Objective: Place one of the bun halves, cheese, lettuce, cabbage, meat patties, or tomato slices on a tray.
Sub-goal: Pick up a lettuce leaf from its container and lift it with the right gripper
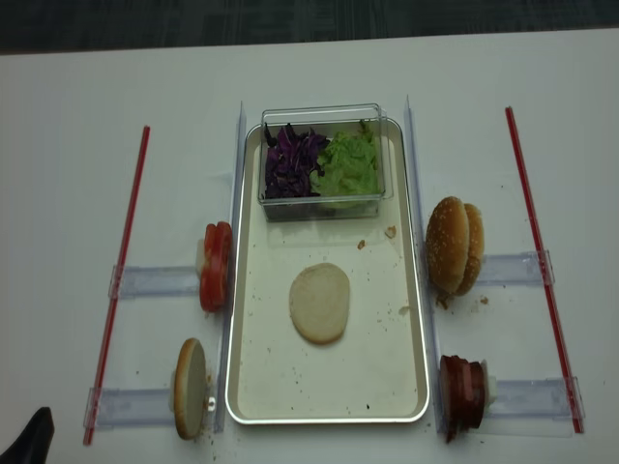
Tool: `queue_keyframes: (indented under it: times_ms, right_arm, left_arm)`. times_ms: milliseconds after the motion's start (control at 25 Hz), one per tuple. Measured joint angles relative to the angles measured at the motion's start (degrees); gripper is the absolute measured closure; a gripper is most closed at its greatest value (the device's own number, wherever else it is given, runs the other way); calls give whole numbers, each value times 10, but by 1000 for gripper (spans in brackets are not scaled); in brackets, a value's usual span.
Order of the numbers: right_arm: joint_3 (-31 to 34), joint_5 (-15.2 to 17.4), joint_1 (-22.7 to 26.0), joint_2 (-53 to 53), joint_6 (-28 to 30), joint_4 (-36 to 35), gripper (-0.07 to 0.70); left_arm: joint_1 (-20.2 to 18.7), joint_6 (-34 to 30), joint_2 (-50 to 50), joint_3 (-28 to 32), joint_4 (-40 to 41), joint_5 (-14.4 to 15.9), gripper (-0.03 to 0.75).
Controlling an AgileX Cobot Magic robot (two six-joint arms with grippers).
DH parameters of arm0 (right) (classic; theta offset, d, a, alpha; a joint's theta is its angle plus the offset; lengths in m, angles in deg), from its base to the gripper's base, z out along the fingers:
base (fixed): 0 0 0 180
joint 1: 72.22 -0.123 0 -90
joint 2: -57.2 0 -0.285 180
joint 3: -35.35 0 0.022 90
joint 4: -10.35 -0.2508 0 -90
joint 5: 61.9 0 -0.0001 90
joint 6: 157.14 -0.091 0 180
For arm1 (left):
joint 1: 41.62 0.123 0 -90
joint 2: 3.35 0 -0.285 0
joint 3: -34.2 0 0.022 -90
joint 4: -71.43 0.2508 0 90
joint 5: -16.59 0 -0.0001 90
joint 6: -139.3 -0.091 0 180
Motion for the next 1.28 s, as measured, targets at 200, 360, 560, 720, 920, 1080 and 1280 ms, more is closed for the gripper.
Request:
queue_keyframes:
  times_ms: [200,360,560,720,920,1080,1280]
  right_arm:
    - [0,0,0,0,0,0,-46]
    - [0,0,0,0,0,0,-46]
    - [0,0,0,0,0,0,-46]
    - [0,0,0,0,0,0,-46]
    - [0,0,0,0,0,0,-46]
    - [0,0,0,0,0,0,-46]
    - [0,0,0,0,0,0,-46]
  left_arm:
    - [0,0,0,0,0,0,97]
    - [0,0,0,0,0,0,97]
    - [0,0,0,0,0,0,97]
    - [0,0,0,0,0,0,97]
    - [0,0,0,0,0,0,97]
    - [0,0,0,0,0,0,97]
    - [0,0,0,0,0,0,97]
